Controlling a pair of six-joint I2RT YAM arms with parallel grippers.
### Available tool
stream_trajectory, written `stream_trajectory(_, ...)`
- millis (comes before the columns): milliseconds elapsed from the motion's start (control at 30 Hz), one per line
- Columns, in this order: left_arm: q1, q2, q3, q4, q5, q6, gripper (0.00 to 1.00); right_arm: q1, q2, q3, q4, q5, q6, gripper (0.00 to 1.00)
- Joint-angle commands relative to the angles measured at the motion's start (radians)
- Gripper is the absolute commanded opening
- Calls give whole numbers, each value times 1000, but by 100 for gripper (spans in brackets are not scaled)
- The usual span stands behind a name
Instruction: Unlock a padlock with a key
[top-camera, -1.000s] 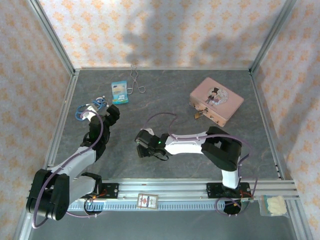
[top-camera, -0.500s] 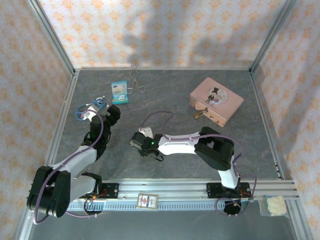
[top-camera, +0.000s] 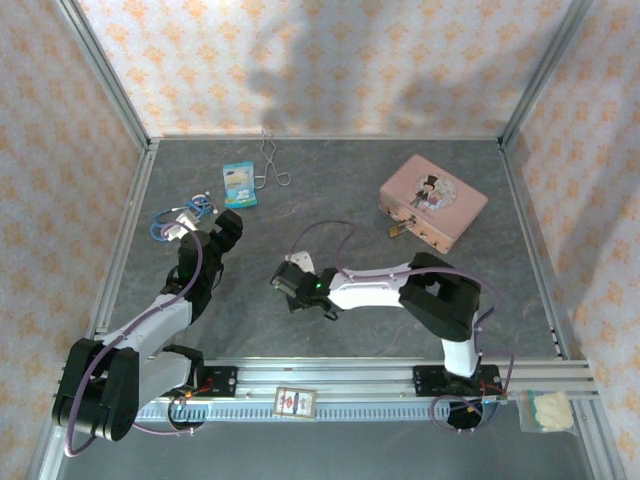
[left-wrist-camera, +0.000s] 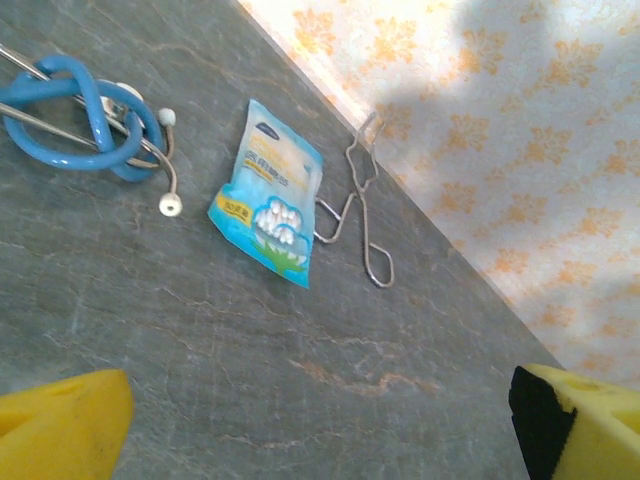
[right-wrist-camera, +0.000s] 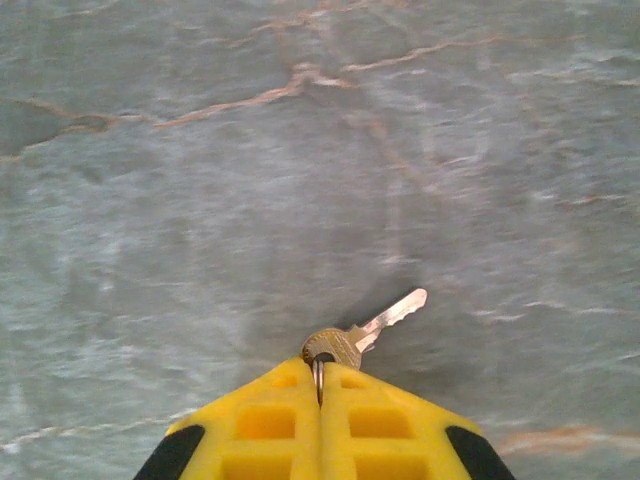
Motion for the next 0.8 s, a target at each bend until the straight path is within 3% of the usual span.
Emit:
stream_trajectory(0,-8,-6,0,14,88,-53,96,-96,-85,-85,53,-142,-170,0)
stream_trajectory(167,-46,-6,-38,111,168,-154,93,-238,-238,-167,193,-359,-321,0)
stream_trajectory(333,-143,36,-73,264,190,-311,91,-355,-331,-216,262,-520,-394,0)
stream_trajectory(533,-277,166,-25,416,199,-402,90,-376,-373,-201,266,-597,-451,0)
stream_trajectory(767,-338,371,21,615,268,-541,85,-378,-393,-191,314,-687,-446,0)
